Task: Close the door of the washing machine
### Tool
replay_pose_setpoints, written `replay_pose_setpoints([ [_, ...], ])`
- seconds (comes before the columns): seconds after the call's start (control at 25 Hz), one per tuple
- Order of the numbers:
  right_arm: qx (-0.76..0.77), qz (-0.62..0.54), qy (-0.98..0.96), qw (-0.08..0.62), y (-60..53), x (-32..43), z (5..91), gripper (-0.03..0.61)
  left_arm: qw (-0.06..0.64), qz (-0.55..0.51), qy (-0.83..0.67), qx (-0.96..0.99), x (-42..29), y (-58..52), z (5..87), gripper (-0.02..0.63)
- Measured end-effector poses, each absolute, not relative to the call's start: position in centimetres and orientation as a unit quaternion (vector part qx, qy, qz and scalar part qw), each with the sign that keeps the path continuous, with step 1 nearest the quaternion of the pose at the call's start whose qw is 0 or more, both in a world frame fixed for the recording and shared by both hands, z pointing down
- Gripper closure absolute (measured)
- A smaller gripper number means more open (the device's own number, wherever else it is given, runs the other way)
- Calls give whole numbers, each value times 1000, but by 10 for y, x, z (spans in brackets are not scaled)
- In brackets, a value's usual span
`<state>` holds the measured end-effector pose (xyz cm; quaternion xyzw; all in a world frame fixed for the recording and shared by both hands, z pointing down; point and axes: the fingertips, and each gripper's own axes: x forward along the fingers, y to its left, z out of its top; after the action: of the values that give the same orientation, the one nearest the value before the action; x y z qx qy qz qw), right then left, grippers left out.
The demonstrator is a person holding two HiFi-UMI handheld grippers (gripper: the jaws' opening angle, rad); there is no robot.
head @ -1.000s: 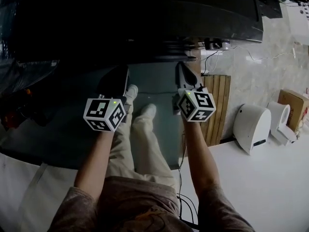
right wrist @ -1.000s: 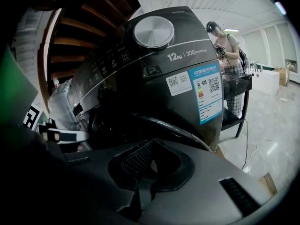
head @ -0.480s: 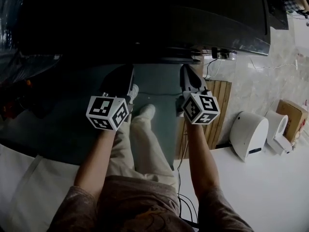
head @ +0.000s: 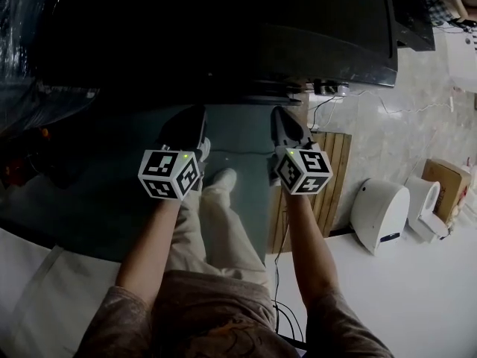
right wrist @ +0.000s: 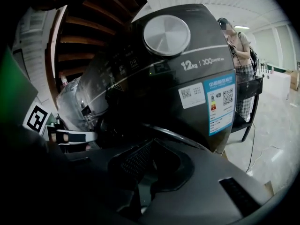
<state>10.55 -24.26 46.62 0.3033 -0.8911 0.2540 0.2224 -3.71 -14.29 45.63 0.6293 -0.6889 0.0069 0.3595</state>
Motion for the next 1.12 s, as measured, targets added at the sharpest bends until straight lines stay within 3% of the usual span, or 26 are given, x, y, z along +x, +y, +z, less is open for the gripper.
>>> replay_pose_setpoints([
  [0.56, 293, 234, -914, 156, -218, 107, 316, 586, 322, -6, -676, 662, -26, -127, 323, 612],
  [0.88, 315, 208, -919, 111, -196, 122, 207, 586, 262, -18, -665, 699, -22, -121, 197, 612],
  [1.12, 316, 190, -925, 89, -171, 129, 160, 586, 232, -1, -634, 738, -7, -107, 147, 612],
])
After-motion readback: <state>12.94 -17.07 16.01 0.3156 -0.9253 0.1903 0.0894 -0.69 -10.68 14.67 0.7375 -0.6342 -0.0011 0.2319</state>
